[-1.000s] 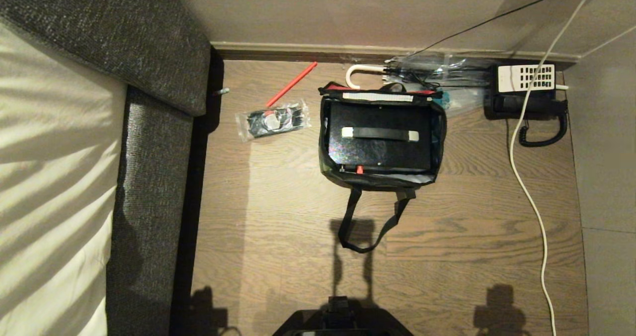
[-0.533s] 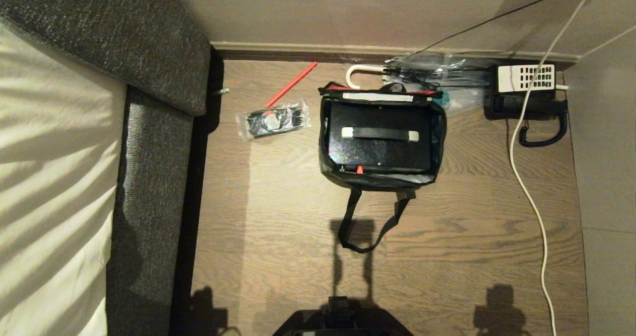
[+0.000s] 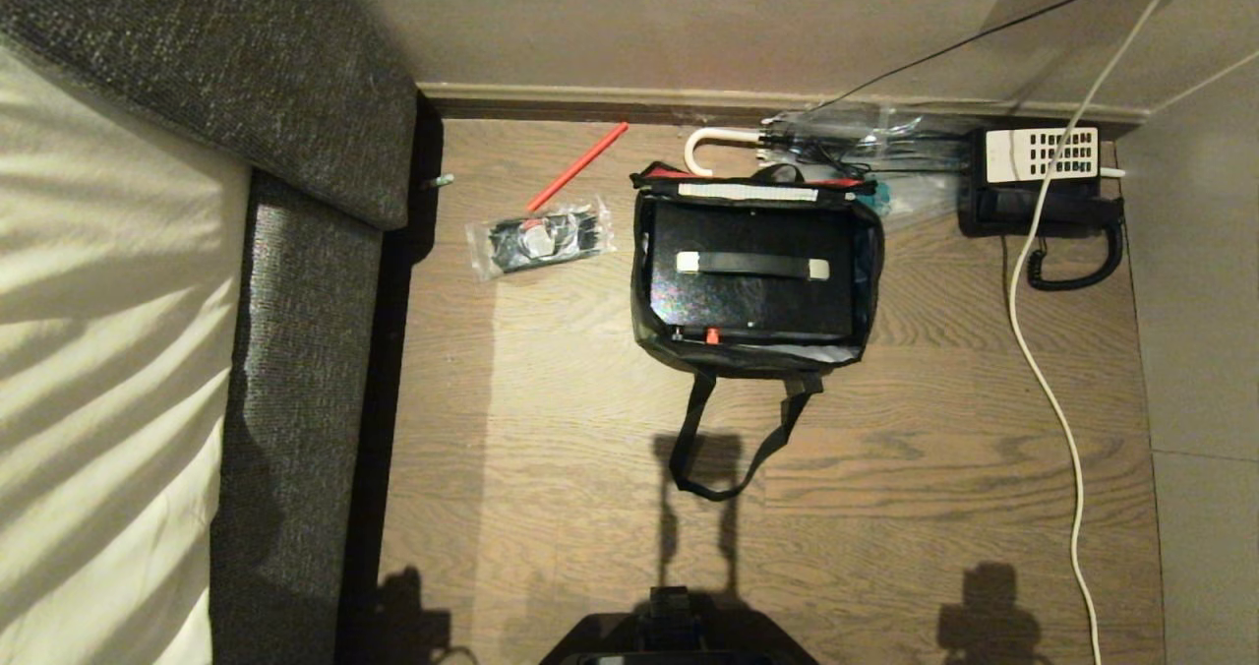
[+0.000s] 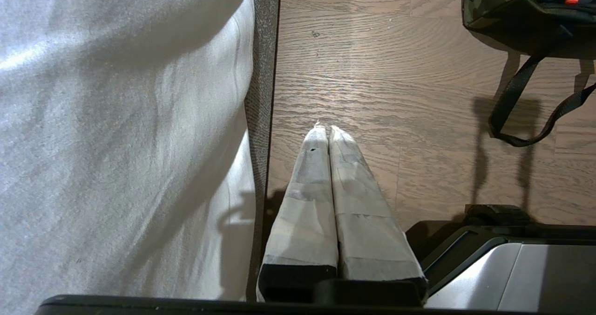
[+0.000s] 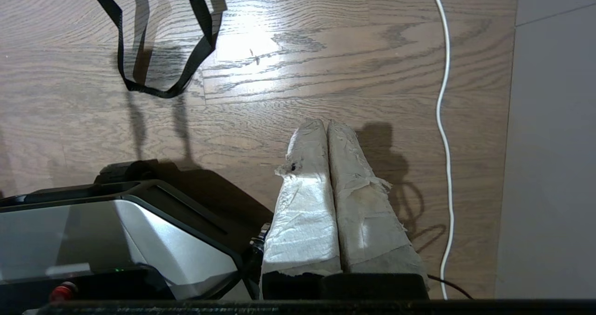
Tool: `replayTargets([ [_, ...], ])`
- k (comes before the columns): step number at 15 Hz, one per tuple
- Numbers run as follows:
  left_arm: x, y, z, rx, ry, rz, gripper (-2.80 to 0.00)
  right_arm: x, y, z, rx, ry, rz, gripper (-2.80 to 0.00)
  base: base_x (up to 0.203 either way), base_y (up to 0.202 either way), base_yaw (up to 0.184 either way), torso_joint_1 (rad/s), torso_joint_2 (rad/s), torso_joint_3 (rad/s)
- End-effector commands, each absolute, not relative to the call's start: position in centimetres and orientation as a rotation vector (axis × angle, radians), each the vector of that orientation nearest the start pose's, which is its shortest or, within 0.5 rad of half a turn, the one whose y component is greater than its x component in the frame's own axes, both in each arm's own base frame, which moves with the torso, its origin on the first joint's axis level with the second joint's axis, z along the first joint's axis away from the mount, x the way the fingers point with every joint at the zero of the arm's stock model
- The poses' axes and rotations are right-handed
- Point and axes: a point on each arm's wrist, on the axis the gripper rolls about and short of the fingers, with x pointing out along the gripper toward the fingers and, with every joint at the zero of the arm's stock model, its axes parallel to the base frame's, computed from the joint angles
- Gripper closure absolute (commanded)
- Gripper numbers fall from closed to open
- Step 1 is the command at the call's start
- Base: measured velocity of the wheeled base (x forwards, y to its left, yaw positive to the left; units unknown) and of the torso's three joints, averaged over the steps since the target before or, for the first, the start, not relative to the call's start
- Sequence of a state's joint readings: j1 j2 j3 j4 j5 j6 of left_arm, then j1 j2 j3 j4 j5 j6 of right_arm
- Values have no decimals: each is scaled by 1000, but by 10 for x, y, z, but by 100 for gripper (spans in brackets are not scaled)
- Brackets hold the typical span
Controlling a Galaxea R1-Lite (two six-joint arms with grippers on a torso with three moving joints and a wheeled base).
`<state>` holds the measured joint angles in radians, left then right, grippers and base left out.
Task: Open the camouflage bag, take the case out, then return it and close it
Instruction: Close the top of the storage box
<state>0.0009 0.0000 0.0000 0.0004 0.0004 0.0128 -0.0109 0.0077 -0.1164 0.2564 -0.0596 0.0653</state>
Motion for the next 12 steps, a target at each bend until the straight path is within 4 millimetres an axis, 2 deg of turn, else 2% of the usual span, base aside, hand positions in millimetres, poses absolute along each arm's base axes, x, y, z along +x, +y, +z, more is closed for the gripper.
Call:
replayTargets([
  [1, -23, 0, 75, 11, 2, 2, 0, -33, -1, 81, 62, 148, -75, 0, 0, 0, 0, 0, 0, 0],
  [12, -23, 0, 75, 3, 5, 0, 0, -33, -1, 81, 62, 148, -75, 0, 0, 0, 0, 0, 0, 0],
])
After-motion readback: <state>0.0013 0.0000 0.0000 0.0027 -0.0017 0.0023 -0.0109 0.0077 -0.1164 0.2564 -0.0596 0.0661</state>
